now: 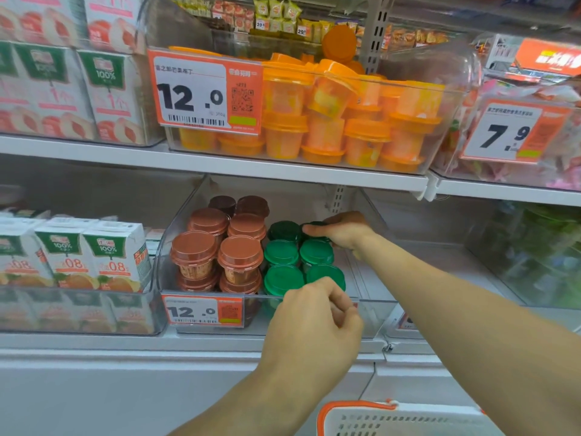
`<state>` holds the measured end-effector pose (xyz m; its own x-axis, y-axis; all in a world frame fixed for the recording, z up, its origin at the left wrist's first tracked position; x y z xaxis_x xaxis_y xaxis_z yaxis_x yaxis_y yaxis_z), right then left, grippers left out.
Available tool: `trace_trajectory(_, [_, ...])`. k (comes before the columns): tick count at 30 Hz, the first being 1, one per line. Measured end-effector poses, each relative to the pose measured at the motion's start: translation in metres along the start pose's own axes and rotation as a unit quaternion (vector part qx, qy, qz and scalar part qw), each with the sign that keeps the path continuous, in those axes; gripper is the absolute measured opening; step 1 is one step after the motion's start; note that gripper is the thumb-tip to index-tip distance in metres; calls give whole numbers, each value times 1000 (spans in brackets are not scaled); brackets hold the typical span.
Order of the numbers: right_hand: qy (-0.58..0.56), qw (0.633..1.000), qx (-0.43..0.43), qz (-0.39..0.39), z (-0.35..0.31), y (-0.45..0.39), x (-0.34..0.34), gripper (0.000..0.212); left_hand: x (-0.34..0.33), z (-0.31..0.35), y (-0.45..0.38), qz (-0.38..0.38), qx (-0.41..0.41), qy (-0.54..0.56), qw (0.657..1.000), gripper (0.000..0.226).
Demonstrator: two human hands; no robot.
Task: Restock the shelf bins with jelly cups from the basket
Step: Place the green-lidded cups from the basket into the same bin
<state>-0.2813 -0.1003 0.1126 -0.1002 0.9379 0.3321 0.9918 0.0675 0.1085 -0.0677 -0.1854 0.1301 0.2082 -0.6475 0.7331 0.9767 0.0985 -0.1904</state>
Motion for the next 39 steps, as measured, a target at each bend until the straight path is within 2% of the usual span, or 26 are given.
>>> trace_trajectory(9, [-19, 999, -26, -4, 0, 5, -10, 34, -6, -2, 0, -3, -2, 14, 1000, 7])
trace_trajectory(16, [-4, 1000, -15, -10, -3, 2, -7, 40, -12, -3, -3, -9, -9, 15, 1000, 7])
trace_trajectory(23, [37, 999, 0, -3, -6, 4, -7, 35, -17, -3, -5, -21, -13, 12, 1000, 6])
trace_trajectory(26, [57, 997, 53, 18, -15, 13, 1, 41, -19, -3, -5, -24, -17, 9, 1000, 6])
trace_trajectory(29, [126, 984, 128, 9, -28, 44, 14, 33, -25, 0, 0, -40, -29, -8, 999, 7])
trace_trajectory(31, [143, 963, 229, 9, -36, 83, 29, 31, -33, 3, 4, -67, -51, -39, 996, 7])
trace_trajectory(34, [68, 918, 386, 61, -25, 159, 62, 15, -60, 6, 13, -157, -112, -91, 977, 11])
trace_trajectory(36, [11, 919, 379, 109, 18, 192, 89, 22, -89, 5, 25, -252, -135, -114, 951, 14])
trace_trajectory(39, [27, 951, 270, 147, 132, 212, 119, 37, -137, -2, 46, -365, -160, -180, 899, 21])
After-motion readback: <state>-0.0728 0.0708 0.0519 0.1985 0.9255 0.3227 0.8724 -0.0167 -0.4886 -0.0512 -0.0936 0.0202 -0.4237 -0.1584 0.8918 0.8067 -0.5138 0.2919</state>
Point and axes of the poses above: each hand's wrist, its own y-axis away from the middle knuckle, its own x-axis out of the back of the hand, z = x × y, the point moved 4 cm from there along -y, towards the middle knuckle, and after that the axes turned 14 degrees about -y, right-handed, at the moved point
